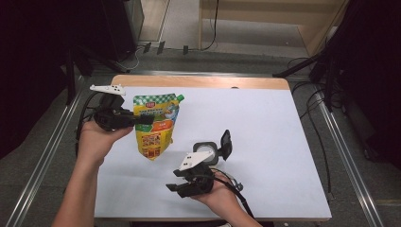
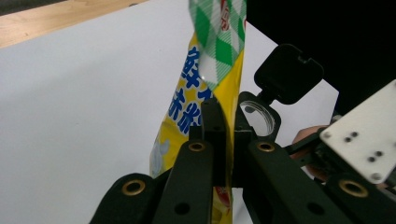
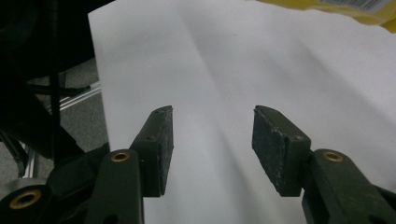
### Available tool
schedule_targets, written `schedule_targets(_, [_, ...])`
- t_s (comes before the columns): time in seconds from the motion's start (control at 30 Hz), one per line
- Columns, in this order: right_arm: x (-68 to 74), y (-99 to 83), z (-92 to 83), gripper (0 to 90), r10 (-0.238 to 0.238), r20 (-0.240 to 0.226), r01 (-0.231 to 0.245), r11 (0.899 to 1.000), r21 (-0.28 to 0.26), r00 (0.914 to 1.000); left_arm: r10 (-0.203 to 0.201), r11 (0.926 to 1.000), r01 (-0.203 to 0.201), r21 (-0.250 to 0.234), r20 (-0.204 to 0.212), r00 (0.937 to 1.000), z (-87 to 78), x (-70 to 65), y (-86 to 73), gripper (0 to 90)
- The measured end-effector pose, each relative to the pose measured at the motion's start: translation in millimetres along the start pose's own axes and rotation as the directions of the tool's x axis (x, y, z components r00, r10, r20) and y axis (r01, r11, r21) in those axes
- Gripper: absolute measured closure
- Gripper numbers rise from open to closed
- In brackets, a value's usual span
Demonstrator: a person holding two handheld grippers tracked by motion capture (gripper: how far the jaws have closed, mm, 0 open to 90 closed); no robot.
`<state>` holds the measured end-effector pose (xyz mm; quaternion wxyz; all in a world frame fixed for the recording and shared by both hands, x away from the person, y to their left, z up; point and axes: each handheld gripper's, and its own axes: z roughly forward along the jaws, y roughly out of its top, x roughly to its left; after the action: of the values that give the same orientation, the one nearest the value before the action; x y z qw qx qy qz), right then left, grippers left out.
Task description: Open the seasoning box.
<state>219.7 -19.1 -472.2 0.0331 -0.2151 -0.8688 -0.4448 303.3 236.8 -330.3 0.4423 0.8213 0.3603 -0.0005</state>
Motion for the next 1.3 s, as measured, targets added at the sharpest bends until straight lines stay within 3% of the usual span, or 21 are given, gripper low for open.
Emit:
schedule_targets(0.2, [-8.7, 0.0, 18.7, 50.8, 0.013, 0.031, -0.013, 1.000, -0.001, 0.9994, 0.001, 1.0000, -0.001, -0.002, 0.003, 1.0000, -6.6, -6.9, -0.1, 90.0])
schedule_targets(0.4, [-17.2, -0.6, 33.7, 53.1, 0.074, 0.049, -0.073, 0.997, -0.015, 0.9960, -0.001, 1.0000, 0.001, 0.005, 0.026, 0.9997, -11.1, -14.4, -0.7, 90.0])
schedule_targets(0.6, [-16.7, 1.0, 45.1, 52.9, 0.066, 0.076, -0.064, 0.998, -0.026, 0.9949, 0.004, 0.9996, -0.005, 0.026, 0.047, 0.9989, -13.3, -21.9, -1.9, 90.0])
schedule_targets(0.8, [-13.8, 1.4, 50.5, 57.1, 0.111, 0.095, -0.104, 0.992, -0.074, 0.9893, 0.000, 0.9992, -0.004, 0.041, 0.076, 0.9971, -16.8, -27.0, -4.5, 90.0])
schedule_targets(1.3, [-15.9, 0.0, 53.4, 60.0, 0.153, 0.189, -0.123, 0.979, -0.160, 0.9700, -0.034, 0.9965, 0.022, 0.080, 0.156, 0.9871, -27.3, -38.8, -21.9, 90.0])
